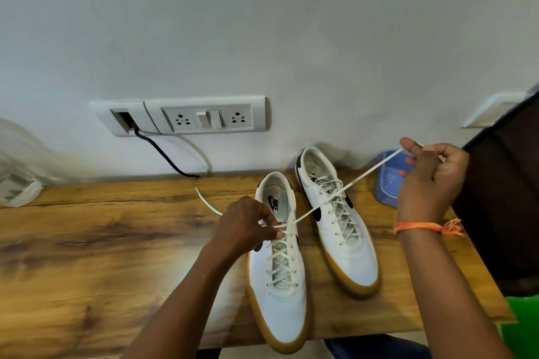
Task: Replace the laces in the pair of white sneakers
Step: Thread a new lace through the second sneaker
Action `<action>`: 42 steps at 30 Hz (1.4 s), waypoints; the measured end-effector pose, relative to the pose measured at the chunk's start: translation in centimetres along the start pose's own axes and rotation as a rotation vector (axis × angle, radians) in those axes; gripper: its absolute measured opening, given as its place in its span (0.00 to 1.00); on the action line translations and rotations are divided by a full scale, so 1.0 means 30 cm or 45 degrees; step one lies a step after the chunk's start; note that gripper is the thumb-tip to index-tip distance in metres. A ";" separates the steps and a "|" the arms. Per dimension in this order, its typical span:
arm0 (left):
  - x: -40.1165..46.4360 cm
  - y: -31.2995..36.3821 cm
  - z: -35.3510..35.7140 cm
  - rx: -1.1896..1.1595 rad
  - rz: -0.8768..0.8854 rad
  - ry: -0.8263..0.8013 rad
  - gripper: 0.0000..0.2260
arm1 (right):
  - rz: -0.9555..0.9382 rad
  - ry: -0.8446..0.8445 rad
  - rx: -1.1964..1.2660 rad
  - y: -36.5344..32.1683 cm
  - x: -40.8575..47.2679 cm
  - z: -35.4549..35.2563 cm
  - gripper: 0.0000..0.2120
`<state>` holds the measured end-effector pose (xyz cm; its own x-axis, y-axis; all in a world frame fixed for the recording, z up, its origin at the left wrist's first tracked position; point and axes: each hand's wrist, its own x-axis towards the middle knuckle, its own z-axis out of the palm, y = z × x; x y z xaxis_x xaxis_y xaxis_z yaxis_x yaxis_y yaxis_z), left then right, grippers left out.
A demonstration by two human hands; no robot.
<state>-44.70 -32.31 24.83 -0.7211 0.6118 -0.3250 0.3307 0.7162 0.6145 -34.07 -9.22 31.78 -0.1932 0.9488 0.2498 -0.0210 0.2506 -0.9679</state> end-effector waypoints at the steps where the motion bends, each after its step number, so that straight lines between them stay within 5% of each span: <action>1: -0.003 0.001 -0.001 0.013 -0.006 0.002 0.09 | -0.040 0.022 -0.013 -0.002 0.004 -0.005 0.09; 7: -0.006 0.002 -0.009 0.023 -0.035 -0.027 0.10 | 0.073 -0.049 0.148 -0.003 0.015 -0.006 0.08; 12: -0.026 0.006 -0.031 -0.118 -0.112 -0.075 0.25 | 0.379 -0.224 0.286 0.019 0.000 0.028 0.06; 17: -0.036 0.019 -0.055 -0.140 -0.277 -0.239 0.20 | 0.309 -0.448 0.216 0.023 -0.018 0.032 0.01; 20: -0.052 0.056 -0.115 -0.543 -0.331 -0.270 0.17 | 0.340 -0.631 0.194 0.010 -0.035 0.033 0.02; 27: -0.098 0.124 -0.247 -1.273 0.177 0.034 0.10 | 0.684 -1.202 0.388 -0.005 -0.121 0.065 0.05; 33: -0.100 0.158 -0.194 -1.113 0.282 -0.133 0.22 | 0.943 -1.746 0.953 -0.028 -0.199 0.098 0.06; 37: -0.094 0.164 -0.181 -1.056 0.355 -0.177 0.17 | 0.944 -1.505 0.904 -0.053 -0.208 0.114 0.03; 42: -0.068 0.150 -0.147 -0.918 0.112 0.077 0.17 | 0.427 -1.048 0.025 0.009 -0.216 0.135 0.04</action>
<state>-44.42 -31.80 31.42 -0.7496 0.6225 -0.2250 -0.0790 0.2533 0.9642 -36.80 -16.08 29.77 -0.8361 0.5306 -0.1397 0.1484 -0.0264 -0.9886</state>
